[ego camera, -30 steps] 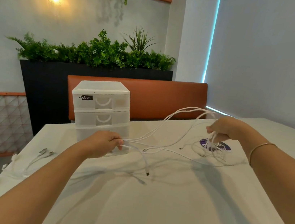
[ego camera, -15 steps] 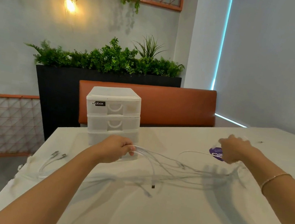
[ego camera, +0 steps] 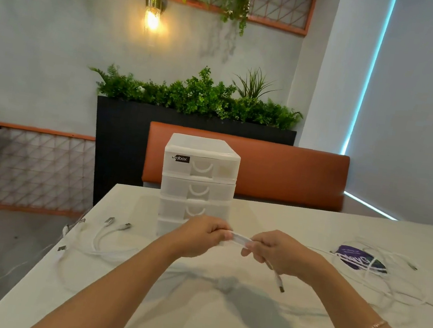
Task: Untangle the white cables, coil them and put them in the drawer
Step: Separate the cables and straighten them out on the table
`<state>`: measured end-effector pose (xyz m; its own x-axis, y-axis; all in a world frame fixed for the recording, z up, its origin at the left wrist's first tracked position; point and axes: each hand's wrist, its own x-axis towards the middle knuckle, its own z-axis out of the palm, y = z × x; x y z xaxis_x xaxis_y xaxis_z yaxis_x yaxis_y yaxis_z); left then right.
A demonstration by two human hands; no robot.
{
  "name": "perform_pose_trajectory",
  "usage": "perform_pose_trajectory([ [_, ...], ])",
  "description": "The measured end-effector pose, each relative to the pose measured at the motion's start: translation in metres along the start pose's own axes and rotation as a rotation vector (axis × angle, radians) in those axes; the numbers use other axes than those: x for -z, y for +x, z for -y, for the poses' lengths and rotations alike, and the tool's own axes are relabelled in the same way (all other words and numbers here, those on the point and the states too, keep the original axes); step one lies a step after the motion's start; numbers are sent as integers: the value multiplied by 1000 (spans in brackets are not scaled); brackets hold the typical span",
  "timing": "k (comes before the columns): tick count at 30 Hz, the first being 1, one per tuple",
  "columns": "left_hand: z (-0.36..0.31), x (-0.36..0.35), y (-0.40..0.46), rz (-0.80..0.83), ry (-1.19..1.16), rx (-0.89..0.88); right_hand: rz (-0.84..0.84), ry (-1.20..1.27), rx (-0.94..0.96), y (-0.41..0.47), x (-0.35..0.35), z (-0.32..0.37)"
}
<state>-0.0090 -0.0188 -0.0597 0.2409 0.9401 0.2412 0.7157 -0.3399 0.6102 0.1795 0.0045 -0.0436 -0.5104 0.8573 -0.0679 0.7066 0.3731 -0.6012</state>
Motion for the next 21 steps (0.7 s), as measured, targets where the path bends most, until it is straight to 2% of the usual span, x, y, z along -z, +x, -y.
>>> perform_pose_trajectory([
  [4,-2,-6,3,65,-59,24,-155,-117,8,4,8,1],
  [11,7,-9,0,102,-36,122,54,-291,52,1,-9,3],
  [14,3,-14,-4,146,-16,119,-25,-199,6,3,-4,-9],
  [16,0,-14,-7,182,92,86,-96,-135,-4,6,-6,-16],
  [21,34,-1,-32,110,301,124,-250,-308,20,14,-23,-40],
])
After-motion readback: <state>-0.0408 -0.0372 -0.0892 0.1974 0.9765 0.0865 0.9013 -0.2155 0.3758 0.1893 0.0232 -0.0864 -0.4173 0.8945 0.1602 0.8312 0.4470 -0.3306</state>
